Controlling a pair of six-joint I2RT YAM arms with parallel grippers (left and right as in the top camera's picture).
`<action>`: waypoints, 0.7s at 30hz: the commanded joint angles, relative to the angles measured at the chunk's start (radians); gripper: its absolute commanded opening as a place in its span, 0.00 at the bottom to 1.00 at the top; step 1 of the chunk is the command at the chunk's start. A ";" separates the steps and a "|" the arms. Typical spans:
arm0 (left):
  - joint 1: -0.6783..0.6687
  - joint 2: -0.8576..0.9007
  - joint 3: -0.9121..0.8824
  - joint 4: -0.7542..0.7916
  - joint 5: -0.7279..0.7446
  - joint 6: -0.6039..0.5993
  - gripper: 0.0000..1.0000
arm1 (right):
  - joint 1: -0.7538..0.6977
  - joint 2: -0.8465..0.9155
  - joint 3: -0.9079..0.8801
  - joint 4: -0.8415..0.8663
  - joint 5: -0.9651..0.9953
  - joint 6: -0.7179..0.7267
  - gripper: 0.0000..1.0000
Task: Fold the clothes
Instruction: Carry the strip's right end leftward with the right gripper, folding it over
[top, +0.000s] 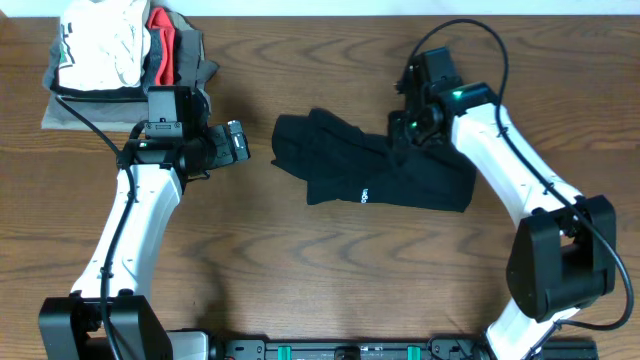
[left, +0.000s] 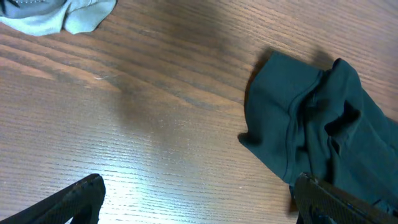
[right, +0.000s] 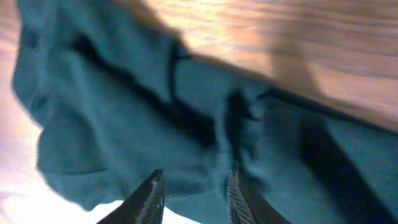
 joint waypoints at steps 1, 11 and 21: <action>-0.002 -0.018 0.017 0.002 0.001 0.013 0.98 | 0.012 -0.002 0.019 -0.023 -0.034 -0.018 0.33; -0.002 -0.018 0.017 0.011 0.001 0.013 0.98 | -0.028 0.005 0.018 -0.023 0.233 -0.050 0.40; -0.002 -0.018 0.017 0.013 0.001 0.014 0.98 | -0.031 0.106 0.018 0.015 0.225 -0.086 0.36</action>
